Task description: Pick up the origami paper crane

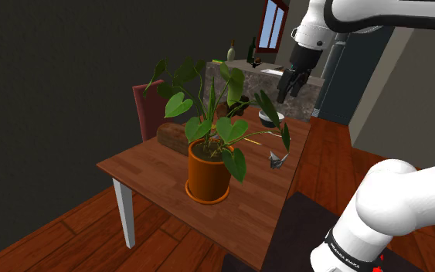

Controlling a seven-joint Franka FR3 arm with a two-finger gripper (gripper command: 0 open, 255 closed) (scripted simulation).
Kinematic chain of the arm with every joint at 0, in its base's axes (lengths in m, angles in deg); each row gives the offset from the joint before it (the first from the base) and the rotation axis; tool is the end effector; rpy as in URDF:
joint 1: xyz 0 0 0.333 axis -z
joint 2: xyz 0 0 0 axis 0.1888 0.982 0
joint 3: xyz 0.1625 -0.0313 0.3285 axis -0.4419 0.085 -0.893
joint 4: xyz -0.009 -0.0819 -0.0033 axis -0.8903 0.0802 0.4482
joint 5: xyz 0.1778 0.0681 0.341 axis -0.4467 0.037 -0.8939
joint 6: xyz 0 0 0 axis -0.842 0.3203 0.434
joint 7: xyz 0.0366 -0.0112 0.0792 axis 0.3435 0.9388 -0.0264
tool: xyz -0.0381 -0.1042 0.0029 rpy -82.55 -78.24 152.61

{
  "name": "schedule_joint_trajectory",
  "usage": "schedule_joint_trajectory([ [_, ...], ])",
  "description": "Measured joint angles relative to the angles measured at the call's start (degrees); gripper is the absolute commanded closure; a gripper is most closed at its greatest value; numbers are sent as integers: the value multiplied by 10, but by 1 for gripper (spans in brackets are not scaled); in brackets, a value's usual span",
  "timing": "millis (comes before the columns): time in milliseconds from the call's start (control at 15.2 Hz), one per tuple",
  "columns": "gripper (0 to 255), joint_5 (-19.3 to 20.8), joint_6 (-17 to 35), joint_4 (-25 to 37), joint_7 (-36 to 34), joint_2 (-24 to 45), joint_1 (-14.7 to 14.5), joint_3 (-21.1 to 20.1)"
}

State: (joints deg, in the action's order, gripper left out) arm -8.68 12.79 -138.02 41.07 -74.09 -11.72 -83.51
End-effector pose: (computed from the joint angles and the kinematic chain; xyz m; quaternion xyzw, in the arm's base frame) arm 0.2687 -0.0152 0.6443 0.9954 0.0326 0.0807 0.0411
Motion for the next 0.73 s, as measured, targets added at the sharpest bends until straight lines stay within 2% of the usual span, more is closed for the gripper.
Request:
schedule_joint_trajectory([
  [132, 0, 2, 9, -7, 3, 1, 1, 3],
  [330, 0, 15, 52, -54, 18, -7, 7, 21],
  [726, 0, 53, 165, -136, 63, 13, 29, 79],
])
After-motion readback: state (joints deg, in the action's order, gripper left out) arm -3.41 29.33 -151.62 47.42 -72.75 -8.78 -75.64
